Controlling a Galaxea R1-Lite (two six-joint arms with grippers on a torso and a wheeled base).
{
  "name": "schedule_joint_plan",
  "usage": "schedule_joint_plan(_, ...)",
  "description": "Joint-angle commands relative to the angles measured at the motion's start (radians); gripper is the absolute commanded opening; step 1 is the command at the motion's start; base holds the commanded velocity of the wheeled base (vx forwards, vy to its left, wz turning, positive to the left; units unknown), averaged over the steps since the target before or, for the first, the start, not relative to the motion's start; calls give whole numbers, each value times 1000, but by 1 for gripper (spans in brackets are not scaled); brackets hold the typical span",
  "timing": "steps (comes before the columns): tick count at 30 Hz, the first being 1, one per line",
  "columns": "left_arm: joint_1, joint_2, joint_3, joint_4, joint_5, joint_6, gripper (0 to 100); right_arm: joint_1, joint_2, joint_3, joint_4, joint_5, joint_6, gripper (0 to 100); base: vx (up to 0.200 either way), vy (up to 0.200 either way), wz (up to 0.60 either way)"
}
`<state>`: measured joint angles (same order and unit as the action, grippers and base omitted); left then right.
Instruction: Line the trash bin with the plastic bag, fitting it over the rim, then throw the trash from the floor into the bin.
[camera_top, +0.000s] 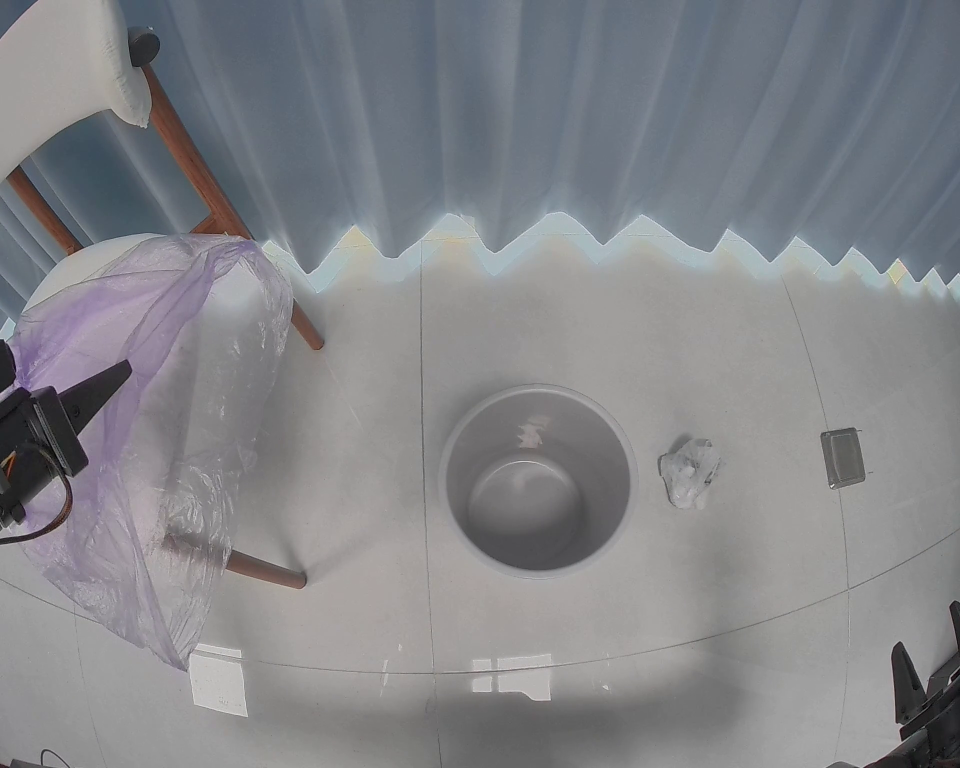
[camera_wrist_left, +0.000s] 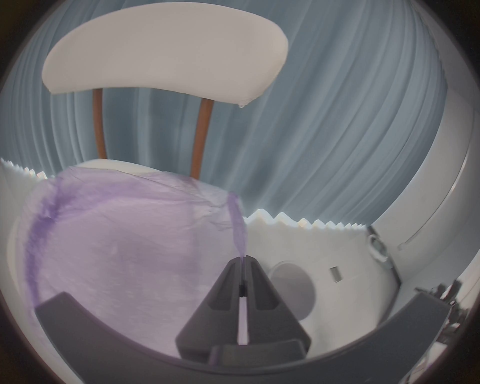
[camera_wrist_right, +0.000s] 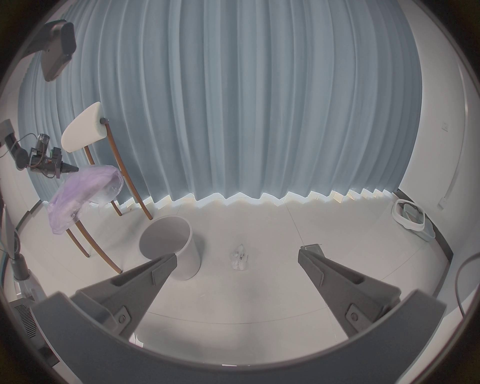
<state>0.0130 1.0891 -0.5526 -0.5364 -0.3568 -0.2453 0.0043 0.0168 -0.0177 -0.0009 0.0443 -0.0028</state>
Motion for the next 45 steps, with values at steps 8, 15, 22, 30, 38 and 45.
schedule_joint_plan(8, -231, -14, -21, -162, -45, -269, 0, 0, -17, 18, -1, 0, 0, 100, 0, 0, 0)
schedule_joint_plan(15, -343, -14, -27, -237, -44, -348, 0, 0, -17, 18, -1, 0, 0, 100, 0, 0, 0)
schedule_joint_plan(22, -430, -11, -30, -292, -45, -417, 0, 0, -17, 18, -1, 0, 0, 100, 0, 0, 0)
schedule_joint_plan(30, -527, 25, -38, -336, -48, -434, 0, 0, -17, 18, -1, 0, 0, 100, 0, 0, 0)
schedule_joint_plan(38, -539, 98, -55, -364, -143, -434, 0, 0, -17, 18, -1, 0, 0, 100, 0, 0, 0)
schedule_joint_plan(45, -521, 239, -84, -491, -180, -431, 0, 0, -17, 18, -1, 0, 0, 100, 0, 0, 0)
